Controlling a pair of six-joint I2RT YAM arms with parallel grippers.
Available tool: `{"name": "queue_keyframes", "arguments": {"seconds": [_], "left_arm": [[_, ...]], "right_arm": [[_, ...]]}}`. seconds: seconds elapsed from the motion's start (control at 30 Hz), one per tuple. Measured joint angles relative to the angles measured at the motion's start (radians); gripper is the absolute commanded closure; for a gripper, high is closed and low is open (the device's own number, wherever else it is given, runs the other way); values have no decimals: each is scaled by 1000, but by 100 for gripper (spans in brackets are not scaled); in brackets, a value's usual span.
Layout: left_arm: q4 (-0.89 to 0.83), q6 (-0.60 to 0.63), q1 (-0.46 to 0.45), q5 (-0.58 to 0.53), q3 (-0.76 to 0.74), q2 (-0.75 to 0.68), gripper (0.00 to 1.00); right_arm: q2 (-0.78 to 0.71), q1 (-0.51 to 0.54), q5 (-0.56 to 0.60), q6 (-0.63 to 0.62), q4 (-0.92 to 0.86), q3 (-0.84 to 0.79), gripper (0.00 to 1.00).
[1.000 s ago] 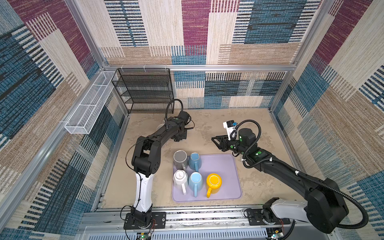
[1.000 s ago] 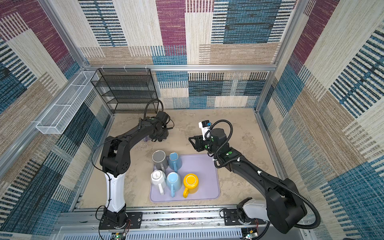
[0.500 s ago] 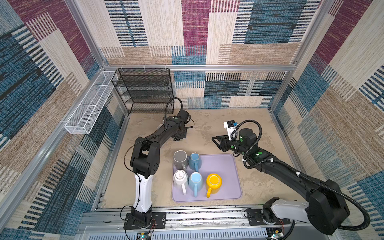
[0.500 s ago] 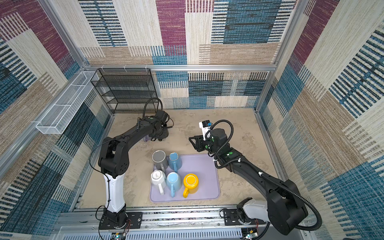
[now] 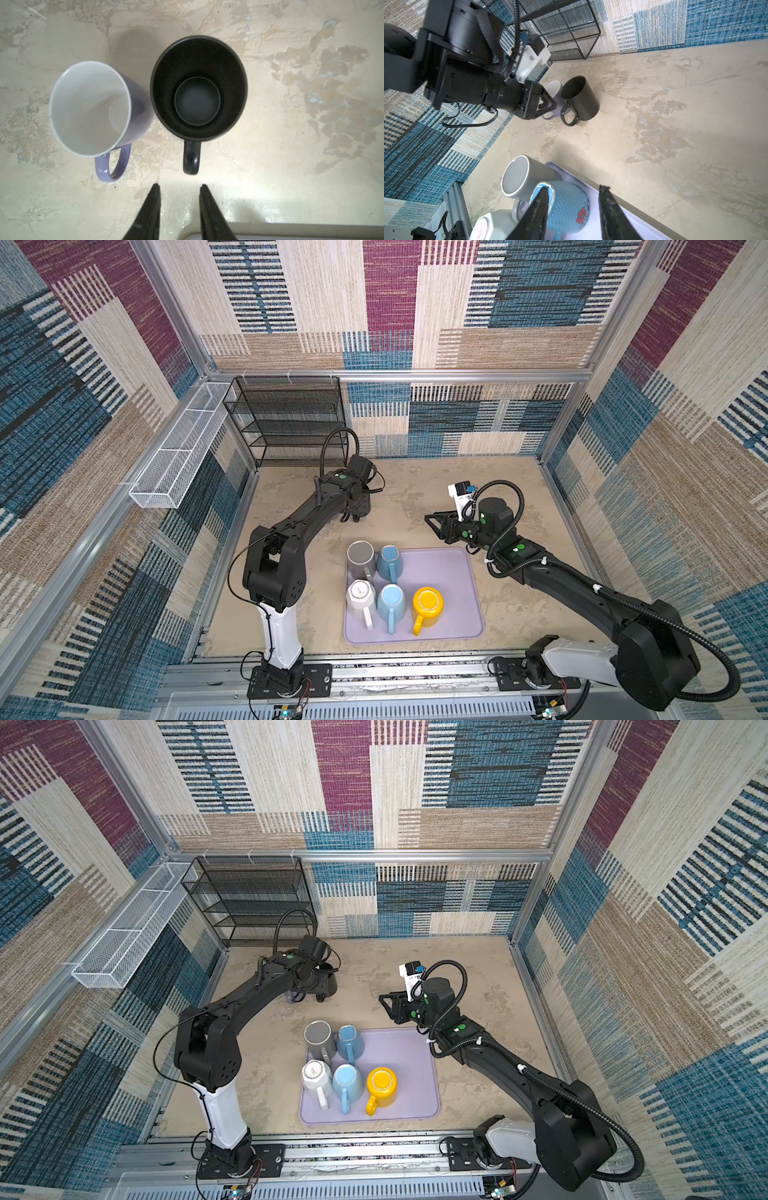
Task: Turn the mug right side up
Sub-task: 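Release the black mug, raise the left gripper while the right gripper nears the tray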
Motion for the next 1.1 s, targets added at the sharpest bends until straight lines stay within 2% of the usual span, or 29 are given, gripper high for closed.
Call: {"name": "queue_keyframes", "arguments": {"seconds": [0.33,0.5,0.73,1.1], "left_arm": [[140,47,0,122,-254,-295,73],[182,53,0,150,-369,-413,73],[193,53,5,158,-440,-472,73],[203,71,20,191,-461,-500,73]], "right_arm": [[0,0,1,0,-3,-8,57],[1,0,-3,2,-5,-17,56],[5,31,-9,18,-14,-21,55],[33,187,54,53,-117,-10,51]]}}
